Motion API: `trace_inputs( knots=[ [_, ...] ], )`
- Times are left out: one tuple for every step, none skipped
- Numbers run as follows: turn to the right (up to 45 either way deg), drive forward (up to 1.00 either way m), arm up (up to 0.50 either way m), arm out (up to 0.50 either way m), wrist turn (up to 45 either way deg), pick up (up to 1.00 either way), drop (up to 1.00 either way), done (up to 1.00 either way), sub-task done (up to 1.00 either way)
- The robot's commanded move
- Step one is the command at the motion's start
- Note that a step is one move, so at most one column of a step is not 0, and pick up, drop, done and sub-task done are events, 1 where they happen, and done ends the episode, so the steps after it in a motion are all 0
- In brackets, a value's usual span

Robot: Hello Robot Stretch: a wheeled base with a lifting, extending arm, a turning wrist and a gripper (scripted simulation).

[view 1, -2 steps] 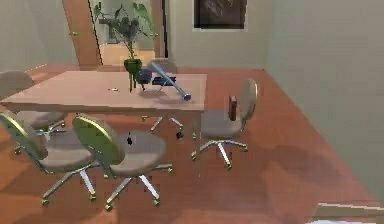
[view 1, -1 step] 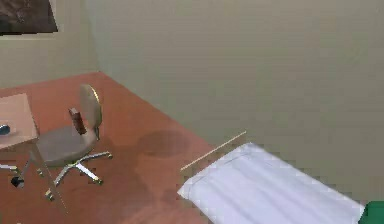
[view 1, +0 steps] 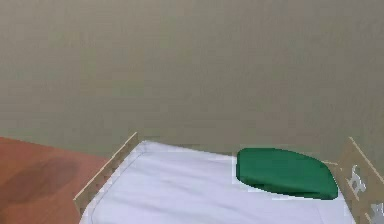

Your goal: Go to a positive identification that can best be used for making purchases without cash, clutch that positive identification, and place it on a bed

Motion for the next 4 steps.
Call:
trace_inputs(
  knots=[
    [3.0,0.00,0.00,0.00,0.0,0.00,0.00,0.00,0.00],
    [-45.0,0.00,0.00,0.00,0.0,0.00,0.00,0.00,0.00],
    [-45.0,0.00,0.00,0.00,0.0,0.00,0.00,0.00,0.00],
    [-45.0,0.00,0.00,0.00,0.0,0.00,0.00,0.00,0.00]
  ],
)
